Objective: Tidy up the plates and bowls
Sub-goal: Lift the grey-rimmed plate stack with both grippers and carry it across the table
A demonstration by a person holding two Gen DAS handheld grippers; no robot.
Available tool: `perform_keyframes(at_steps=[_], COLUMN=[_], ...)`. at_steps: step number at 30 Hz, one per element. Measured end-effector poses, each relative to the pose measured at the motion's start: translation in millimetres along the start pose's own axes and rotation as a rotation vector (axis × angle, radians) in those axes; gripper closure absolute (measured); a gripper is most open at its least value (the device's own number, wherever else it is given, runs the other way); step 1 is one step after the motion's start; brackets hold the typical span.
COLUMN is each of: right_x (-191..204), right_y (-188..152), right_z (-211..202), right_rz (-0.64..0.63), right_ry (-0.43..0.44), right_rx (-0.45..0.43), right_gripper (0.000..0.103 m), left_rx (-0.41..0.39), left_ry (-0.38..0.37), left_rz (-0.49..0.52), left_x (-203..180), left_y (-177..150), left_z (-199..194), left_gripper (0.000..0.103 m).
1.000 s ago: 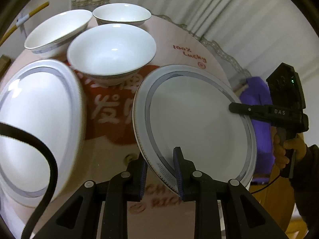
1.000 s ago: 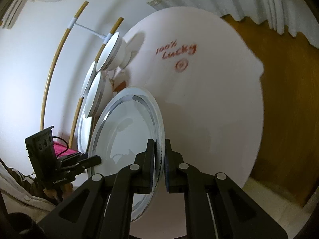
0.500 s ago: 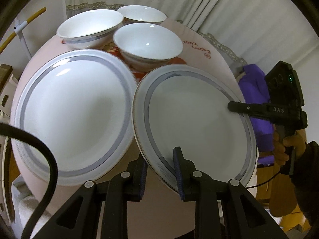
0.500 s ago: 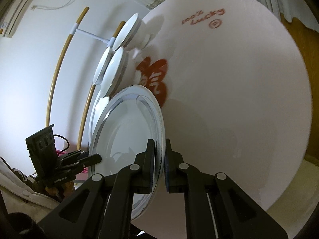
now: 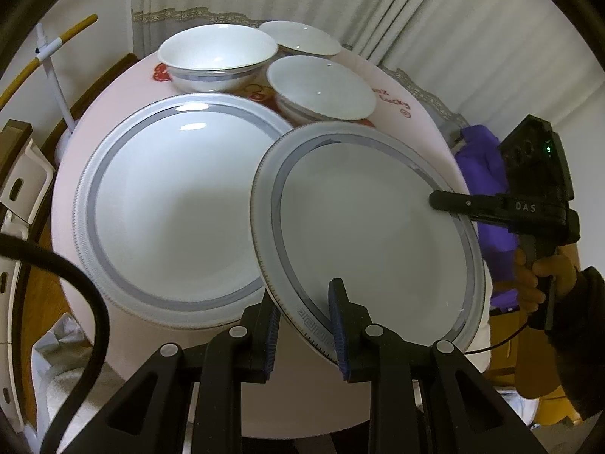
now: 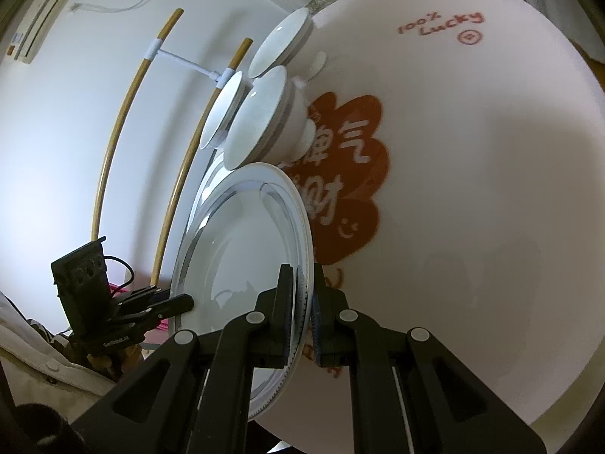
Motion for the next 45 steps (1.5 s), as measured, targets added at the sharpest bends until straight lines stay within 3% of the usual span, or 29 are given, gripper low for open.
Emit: perform_keyframes(at_steps=[26,38,45], right_x=[71,68,65], right_y=[46,54,41], right_z=[84,99,89], right_rz=[-0.081,-0.082,-0.086], right_ry=[-0.002,-0.002,-0.026], right_rx=[0.112,0.151,0.16], right_gripper=[0.095,0.095,0.095], left_rx=[-0.03,-0.023,-0.017], left_ry=[0.041,0.054,0.073], left_rz=[-0.147,-0.148,-0.15], left_x=[95,118,125], left_y=[-41,-26,-14], left_z=[-58,-60,-59], left_gripper=[0.081,0.081,0.081])
Point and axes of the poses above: each gripper's, at about its wrist camera, not at the fingertips, and z roughly the way its jaws point, x to its left, y to its top, the point moved 5 cm from there along z, roughly the way its jaws point, and after that the axes turned 11 degrees about x, right-handed, at the moved point
